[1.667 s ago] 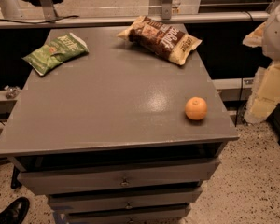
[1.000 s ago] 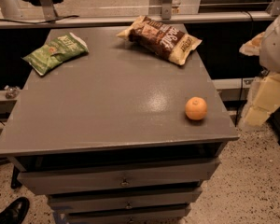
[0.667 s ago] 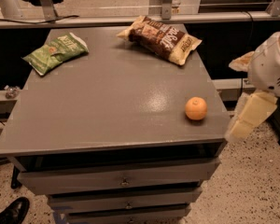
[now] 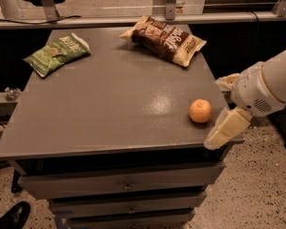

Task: Move orange near brown chip bag

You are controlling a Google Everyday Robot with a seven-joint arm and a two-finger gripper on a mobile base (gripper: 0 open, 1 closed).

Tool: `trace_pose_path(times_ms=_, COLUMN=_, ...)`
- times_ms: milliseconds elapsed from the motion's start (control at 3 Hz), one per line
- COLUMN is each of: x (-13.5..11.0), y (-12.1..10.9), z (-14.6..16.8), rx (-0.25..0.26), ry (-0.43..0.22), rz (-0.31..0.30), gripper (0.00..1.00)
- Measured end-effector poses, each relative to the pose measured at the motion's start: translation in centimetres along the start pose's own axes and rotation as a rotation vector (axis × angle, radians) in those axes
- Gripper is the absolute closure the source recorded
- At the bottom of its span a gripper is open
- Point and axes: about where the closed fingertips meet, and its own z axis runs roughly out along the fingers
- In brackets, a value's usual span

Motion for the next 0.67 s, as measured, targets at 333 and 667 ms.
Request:
trace_pose_path(times_ms=333, x=0.2, y=-1.0, z=1.8, rx=0.001, ry=-0.063, rz=0.047, gripper=0.0)
trace_pose_path(times_ms=667, x=0.7, y=-2.1, z=2.7, rx=0.012, ry=-0.106, rz=0.105, gripper=0.0)
